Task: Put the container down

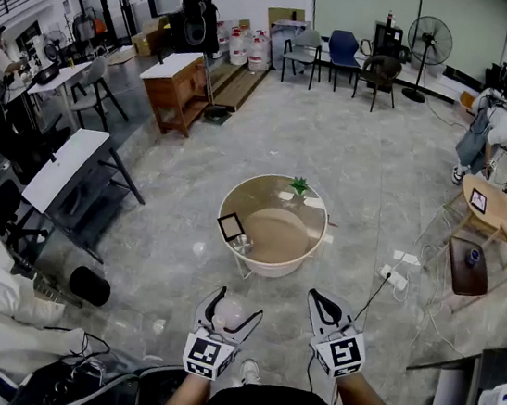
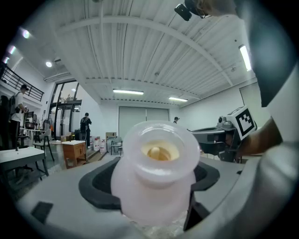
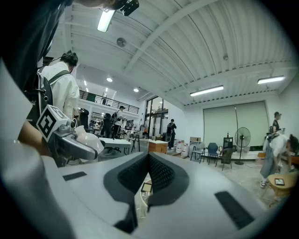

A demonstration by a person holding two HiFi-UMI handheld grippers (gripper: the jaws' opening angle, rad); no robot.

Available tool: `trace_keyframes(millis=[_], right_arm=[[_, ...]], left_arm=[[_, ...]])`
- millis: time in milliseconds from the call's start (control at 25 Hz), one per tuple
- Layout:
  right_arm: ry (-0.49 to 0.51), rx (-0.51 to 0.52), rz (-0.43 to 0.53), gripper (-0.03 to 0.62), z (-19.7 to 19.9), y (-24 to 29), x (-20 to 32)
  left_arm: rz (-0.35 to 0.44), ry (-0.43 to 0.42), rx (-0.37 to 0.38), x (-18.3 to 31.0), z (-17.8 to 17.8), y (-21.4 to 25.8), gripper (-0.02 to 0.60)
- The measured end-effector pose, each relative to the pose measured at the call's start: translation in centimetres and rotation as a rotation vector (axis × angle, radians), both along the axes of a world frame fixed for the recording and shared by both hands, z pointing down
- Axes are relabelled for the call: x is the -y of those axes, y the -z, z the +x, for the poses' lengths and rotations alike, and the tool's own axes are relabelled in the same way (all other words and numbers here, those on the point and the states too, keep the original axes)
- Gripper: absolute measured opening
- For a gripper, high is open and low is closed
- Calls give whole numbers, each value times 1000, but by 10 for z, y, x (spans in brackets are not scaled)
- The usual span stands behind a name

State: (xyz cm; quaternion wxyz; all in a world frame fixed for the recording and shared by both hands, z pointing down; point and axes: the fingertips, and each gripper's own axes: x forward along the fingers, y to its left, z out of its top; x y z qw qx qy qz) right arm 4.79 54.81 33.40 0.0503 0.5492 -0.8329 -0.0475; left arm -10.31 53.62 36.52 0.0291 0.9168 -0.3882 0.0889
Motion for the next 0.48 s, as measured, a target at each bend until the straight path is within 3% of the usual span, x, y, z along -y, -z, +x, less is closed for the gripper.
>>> trace_keyframes(millis=[480], right_arm=[[22, -11, 17, -2, -13, 0, 22]], left_arm=[[27, -4, -17, 19, -5, 4, 413]])
